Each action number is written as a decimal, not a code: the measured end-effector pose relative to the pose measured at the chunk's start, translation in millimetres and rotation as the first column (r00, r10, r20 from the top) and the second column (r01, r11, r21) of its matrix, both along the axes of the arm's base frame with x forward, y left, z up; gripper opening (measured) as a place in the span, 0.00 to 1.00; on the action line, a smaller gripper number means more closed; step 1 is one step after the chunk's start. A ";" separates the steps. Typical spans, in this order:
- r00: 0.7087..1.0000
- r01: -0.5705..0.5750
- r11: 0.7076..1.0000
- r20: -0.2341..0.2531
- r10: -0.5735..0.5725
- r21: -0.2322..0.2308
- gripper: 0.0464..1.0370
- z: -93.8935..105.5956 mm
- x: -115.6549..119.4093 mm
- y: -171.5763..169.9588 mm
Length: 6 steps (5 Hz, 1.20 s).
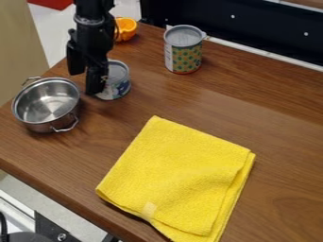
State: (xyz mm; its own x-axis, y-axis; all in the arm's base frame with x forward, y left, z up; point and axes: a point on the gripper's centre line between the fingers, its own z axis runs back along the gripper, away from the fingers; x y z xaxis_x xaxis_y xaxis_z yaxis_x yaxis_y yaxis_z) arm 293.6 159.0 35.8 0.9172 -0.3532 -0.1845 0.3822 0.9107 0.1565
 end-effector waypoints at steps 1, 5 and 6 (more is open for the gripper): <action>0.996 0.084 0.996 -0.027 -0.084 0.007 0.96 -2.5 5.3 -3.0; 0.899 0.433 0.901 -0.095 -0.428 0.034 0.96 -10.0 24.7 -10.6; 0.869 0.490 0.871 -0.086 -0.487 0.019 0.96 -12.1 32.4 -19.1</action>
State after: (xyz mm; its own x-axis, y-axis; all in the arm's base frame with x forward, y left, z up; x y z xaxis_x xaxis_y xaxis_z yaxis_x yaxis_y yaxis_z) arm 326.0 140.0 23.7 0.6118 -0.7438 -0.2692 0.7889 0.5983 0.1400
